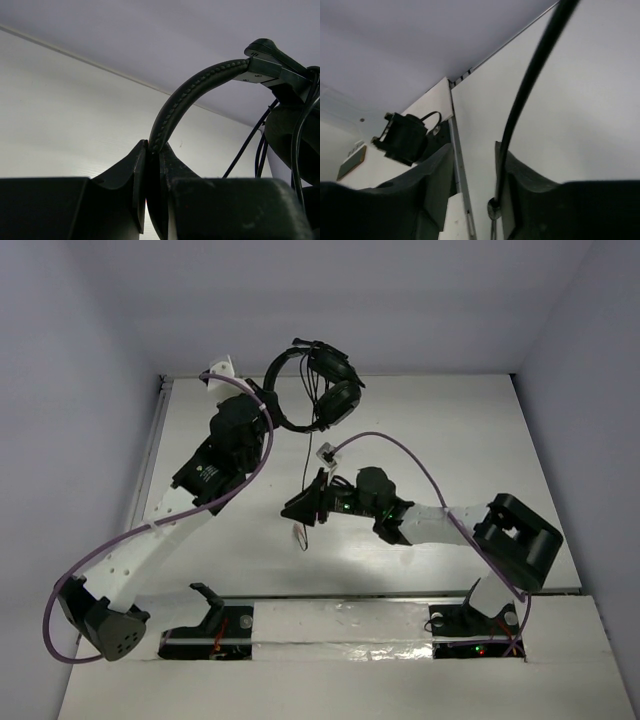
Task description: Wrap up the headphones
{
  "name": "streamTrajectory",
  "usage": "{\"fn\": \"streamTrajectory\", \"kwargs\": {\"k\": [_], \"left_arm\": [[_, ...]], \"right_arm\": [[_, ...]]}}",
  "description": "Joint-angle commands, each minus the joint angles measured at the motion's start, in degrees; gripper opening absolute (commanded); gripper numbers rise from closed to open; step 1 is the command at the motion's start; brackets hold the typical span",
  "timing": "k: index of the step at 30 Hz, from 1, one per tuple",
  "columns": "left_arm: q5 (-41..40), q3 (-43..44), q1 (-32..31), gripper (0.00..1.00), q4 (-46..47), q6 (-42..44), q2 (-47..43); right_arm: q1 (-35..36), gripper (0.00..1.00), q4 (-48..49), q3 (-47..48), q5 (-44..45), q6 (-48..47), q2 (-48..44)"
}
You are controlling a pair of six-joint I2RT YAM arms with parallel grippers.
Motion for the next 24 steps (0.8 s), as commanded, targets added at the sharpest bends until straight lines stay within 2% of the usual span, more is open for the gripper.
{"fn": "streamTrajectory", "kwargs": {"k": [1, 5, 7, 9, 11, 13, 16, 18, 19, 24], "left_arm": [[1.9, 5.1, -0.5, 0.00, 5.0, -1.9, -3.7], [2.8, 7.3, -0.5, 0.00, 4.4, -0.7, -4.9], [3.3, 8.0, -0.5, 0.00, 4.2, -0.5, -5.3], [2.2, 8.5, -0.5, 0.00, 4.3, 0.8, -5.3], [0.0, 9.0, -0.5, 0.00, 4.3, 2.2, -5.0], [-5.5, 8.9, -0.5, 0.00, 5.0, 5.4, -3.6], [-13.0, 7.6, -0.5, 0.00, 8.5, 10.2, -1.0], [-16.7, 6.9, -0.5, 0.00, 11.0, 12.0, 2.1], [-17.5, 7.6, -0.5, 0.00, 11.3, 13.1, 3.4], [-17.7, 8.2, -0.5, 0.00, 11.8, 14.3, 10.7]], "right_arm": [[-0.6, 0.44, 4.6, 4.1, 1.2, -1.0, 3.9], [-2.5, 0.15, 4.6, 6.7, 5.1, -0.7, 7.9], [-2.5, 0.15, 5.4, 7.2, 5.5, -0.4, 9.1], [-2.5, 0.10, 4.5, 7.7, 5.3, -0.2, 9.5], [-2.5, 0.00, 1.6, 7.4, 5.8, -0.3, 7.9], [-2.5, 0.00, -1.5, 6.0, 7.9, -0.4, 5.2], [-1.3, 0.00, -13.2, 5.2, 7.7, -2.4, -0.2], [0.2, 0.00, -24.8, 7.2, 8.1, -5.4, -2.5], [2.7, 0.00, -32.6, 9.3, 9.1, -7.7, -3.0], [8.2, 0.00, -51.6, 14.0, 18.0, -11.6, -8.3]]}}
